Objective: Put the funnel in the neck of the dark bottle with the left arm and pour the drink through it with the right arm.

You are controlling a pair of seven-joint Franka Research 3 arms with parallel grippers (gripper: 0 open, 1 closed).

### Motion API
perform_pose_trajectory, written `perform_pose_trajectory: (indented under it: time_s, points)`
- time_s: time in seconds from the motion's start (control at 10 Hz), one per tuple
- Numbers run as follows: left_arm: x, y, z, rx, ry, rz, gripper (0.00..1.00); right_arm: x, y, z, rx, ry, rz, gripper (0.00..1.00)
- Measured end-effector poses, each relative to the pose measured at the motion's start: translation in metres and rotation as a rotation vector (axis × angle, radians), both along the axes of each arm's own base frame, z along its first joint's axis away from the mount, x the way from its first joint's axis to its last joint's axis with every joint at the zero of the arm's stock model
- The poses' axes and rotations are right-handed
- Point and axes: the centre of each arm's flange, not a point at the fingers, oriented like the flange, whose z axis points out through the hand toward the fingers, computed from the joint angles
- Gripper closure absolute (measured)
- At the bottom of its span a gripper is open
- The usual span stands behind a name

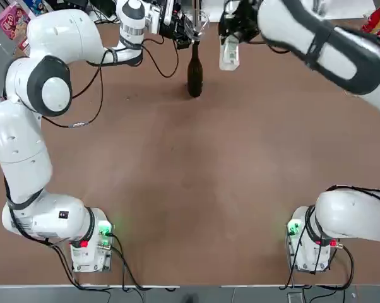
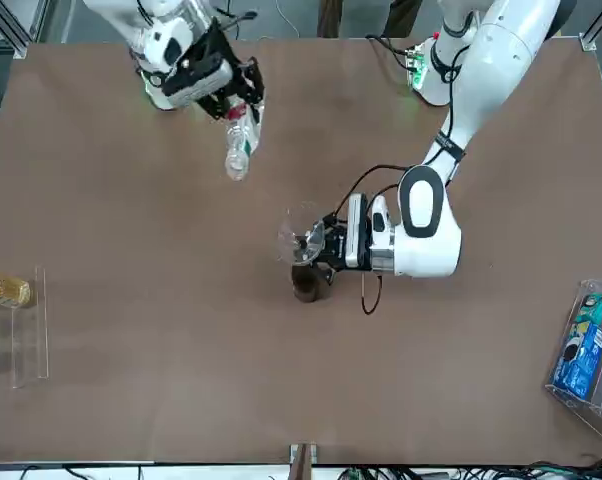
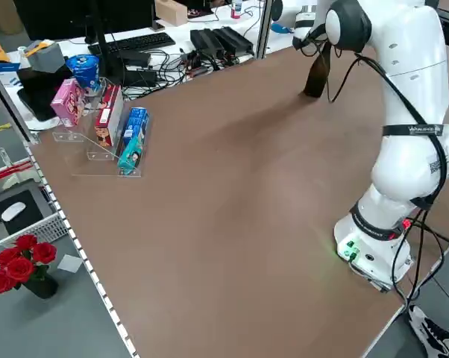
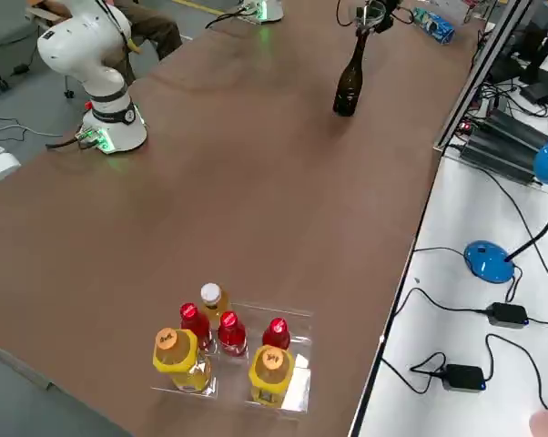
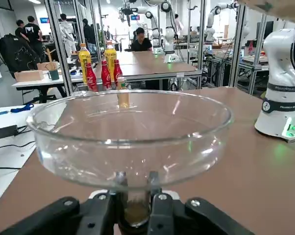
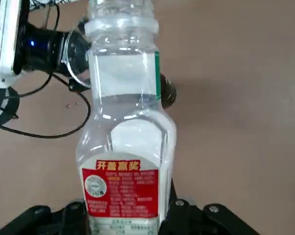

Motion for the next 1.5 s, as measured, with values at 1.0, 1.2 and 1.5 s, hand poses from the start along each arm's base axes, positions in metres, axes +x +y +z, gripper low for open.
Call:
perform_pose_trajectory:
  time_s: [1.0, 1.2, 1.5]
  points:
    - [0.000, 0.000, -0.002, -0.010, 0.008, -0.004, 0.75, 0.039, 0.080, -0.045, 0.011, 0.182, 0.005, 0.52]
    - [-0.001, 0.000, -0.003, -0.015, 0.002, -0.012, 0.75, 0.035, 0.089, -0.047, 0.017, 0.253, -0.045, 0.52]
    - [0.000, 0.000, -0.004, -0.020, 0.005, -0.010, 0.75, 0.043, 0.098, -0.061, 0.032, 0.324, -0.056, 0.52]
